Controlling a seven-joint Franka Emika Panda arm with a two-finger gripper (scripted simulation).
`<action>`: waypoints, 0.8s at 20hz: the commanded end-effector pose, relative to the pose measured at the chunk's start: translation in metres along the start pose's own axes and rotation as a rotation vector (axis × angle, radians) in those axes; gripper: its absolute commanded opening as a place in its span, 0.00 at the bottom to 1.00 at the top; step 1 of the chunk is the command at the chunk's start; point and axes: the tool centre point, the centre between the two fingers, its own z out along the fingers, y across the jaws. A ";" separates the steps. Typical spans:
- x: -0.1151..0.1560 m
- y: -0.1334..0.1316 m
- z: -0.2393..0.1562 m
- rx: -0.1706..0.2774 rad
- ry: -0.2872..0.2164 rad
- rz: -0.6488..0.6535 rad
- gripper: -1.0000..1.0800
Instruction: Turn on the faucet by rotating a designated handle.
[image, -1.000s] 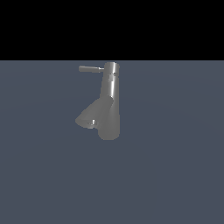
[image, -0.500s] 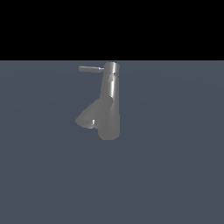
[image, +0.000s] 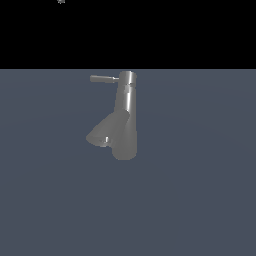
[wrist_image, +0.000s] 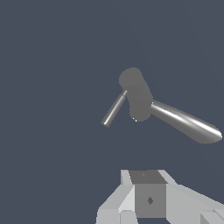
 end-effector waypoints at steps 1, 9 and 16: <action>0.004 -0.012 0.022 -0.015 -0.018 0.050 0.00; 0.021 -0.042 0.098 -0.068 -0.095 0.216 0.00; 0.037 -0.057 0.159 -0.113 -0.171 0.353 0.00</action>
